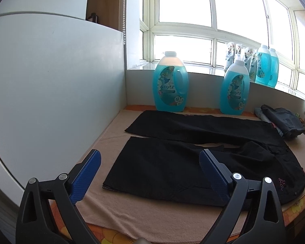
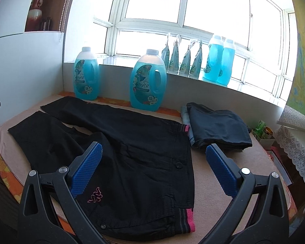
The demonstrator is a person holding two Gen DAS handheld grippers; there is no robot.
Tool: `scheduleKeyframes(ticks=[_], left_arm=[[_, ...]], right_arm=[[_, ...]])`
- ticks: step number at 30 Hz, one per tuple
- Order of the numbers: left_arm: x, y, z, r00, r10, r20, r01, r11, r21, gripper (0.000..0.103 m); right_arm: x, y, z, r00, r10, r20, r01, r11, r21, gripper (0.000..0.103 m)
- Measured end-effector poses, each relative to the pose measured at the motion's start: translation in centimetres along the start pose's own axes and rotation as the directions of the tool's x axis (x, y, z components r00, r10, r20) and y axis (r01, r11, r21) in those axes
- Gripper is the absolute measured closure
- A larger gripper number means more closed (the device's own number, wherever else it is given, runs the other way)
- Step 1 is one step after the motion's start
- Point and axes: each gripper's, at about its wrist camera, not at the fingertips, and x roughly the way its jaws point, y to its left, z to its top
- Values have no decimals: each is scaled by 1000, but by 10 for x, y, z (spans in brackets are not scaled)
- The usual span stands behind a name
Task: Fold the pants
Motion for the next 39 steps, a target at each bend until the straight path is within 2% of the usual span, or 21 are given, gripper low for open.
scheduleKeyframes(ticks=[5,12,17,20,21,28,31,34,39], left_arm=[[17,8,13,998,-54,-25,54,998,-11,17],[39,10,36,997,-67,-27,68,998,8,21],[60,8,54,996,-79,-43,81,996,31,25],[74,6,68,994,-96,-54,98,995,37,30],[80,7,73,993,-103,-63,105,994,37,35],[131,-2,93,982,-135,-130,141,989,39,41],[159,-7,95,972,-153,-176,160,987,26,44],[184,-14,95,966,-147,-213,160,986,41,45],[226,-25,91,944,-162,-287,183,982,47,49]], right_arm=[[19,5,23,998,63,-20,-64,997,-52,0],[52,2,57,990,140,-33,-142,987,-69,0],[92,-3,86,973,220,-74,-225,972,-62,4],[121,0,106,962,257,-94,-265,960,-89,7],[131,1,112,959,266,-99,-275,956,-102,7],[223,13,134,913,345,-219,-376,919,-118,22],[265,18,128,900,337,-276,-381,916,-123,28],[308,20,119,878,333,-342,-393,912,-120,38],[369,20,96,841,330,-428,-414,902,-119,40]])
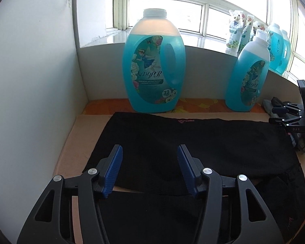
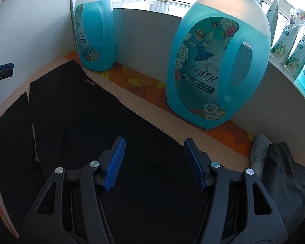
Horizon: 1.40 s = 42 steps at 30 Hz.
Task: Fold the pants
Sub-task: 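Move both tools over the pants toward the waistband with the pink logo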
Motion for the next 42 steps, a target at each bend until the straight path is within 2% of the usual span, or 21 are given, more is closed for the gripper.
scheduleKeyframes(ticks=[5,9,15,19,20,21,22,23,24,25,28,29,31,34,39,42], left_arm=[[42,-8,-2,997,-9,-82,12,999,30,51],[69,-13,-5,991,-20,-135,25,999,34,53],[91,-16,-4,985,-8,-171,17,998,54,54],[94,-14,1,986,6,-169,2,999,48,54],[95,-13,3,986,5,-169,2,999,41,54],[98,-11,6,986,1,-167,4,999,32,53],[99,-10,8,986,2,-165,2,1000,22,53],[99,-9,11,987,3,-163,-1,1000,12,53],[100,-9,13,987,-1,-163,1,1000,2,53],[101,-8,16,987,-4,-162,2,1000,-8,53],[101,-7,22,987,-23,-162,16,999,-45,50],[101,-7,24,987,-30,-160,21,998,-55,48],[98,-7,27,988,-39,-152,28,997,-73,38],[92,-8,32,988,-58,-146,43,994,-101,36],[79,-5,42,984,-122,-129,98,978,-183,32],[72,-11,45,975,-176,-134,146,967,-207,32]], right_arm=[[45,-15,-2,997,43,-56,-43,999,-2,40],[63,-22,0,995,70,-74,-72,997,-30,40],[82,-22,-1,986,113,-126,-120,991,-55,39],[84,-21,-5,986,133,-101,-135,991,-15,38],[83,-20,-7,987,134,-93,-136,991,-11,41],[80,-18,-10,987,139,-83,-141,990,-17,48],[79,-15,-10,986,144,-79,-146,989,-21,61],[76,-12,-12,986,144,-79,-147,989,-31,69],[73,-8,-12,988,130,-82,-134,990,-45,82],[70,-3,-12,991,109,-84,-114,991,-64,87],[55,7,-12,996,71,-58,-76,994,-77,90],[46,8,-13,996,74,-38,-77,995,-67,91],[25,12,-15,997,79,12,-78,995,-59,92],[-10,28,-21,993,88,82,-83,994,-67,93],[-64,76,-44,985,101,138,-79,984,-157,93],[-85,107,-63,983,115,143,-84,975,-204,93]])
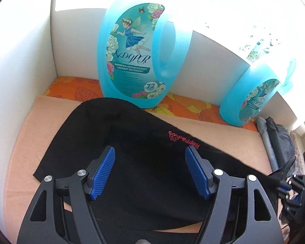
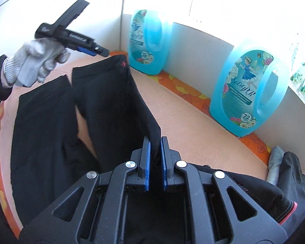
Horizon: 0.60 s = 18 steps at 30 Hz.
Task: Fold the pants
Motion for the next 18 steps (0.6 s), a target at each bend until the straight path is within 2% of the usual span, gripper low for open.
scheduleKeyframes(ticks=[4,7,9,13,18], left_arm=[[-1,-16,-8,999,-28,-32,29,1000,10,32],[3,-23,-16,997,-28,-66,29,1000,11,32],[9,-19,-22,995,-33,-99,30,999,-27,32],[17,-5,-34,984,-112,-137,90,983,-157,32],[20,-11,-39,983,-108,-146,83,982,-171,32]], right_arm=[[-6,49,-15,1000,-8,-4,7,996,-91,93],[-11,67,-26,1000,-3,-7,2,995,-102,93],[-14,73,-33,1000,-16,-5,15,993,-118,93],[-15,80,-41,1000,-3,-20,1,994,-105,93],[-14,102,-53,999,-4,-35,-1,988,-157,93]])
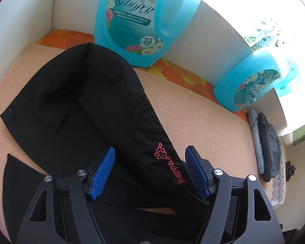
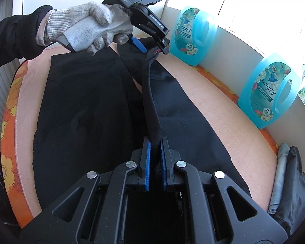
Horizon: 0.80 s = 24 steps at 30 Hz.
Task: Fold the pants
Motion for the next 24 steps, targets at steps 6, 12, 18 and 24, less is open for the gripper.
scheduleKeyframes(ticks=[6,12,18,24], left_arm=[[9,-9,-5,999,45,9,-45,997,69,62],[13,-7,-17,999,13,37,-16,996,85,96],[-28,-13,-36,989,-36,142,19,992,123,98],[-83,3,-70,966,-68,250,37,991,126,98]], right_arm=[[-5,7,-2,1000,-26,16,27,1000,-10,93],[-21,8,1,996,-73,45,73,997,5,93],[-44,15,-1,991,-109,71,110,994,-3,94],[-67,35,-8,991,-112,75,114,993,-15,94]])
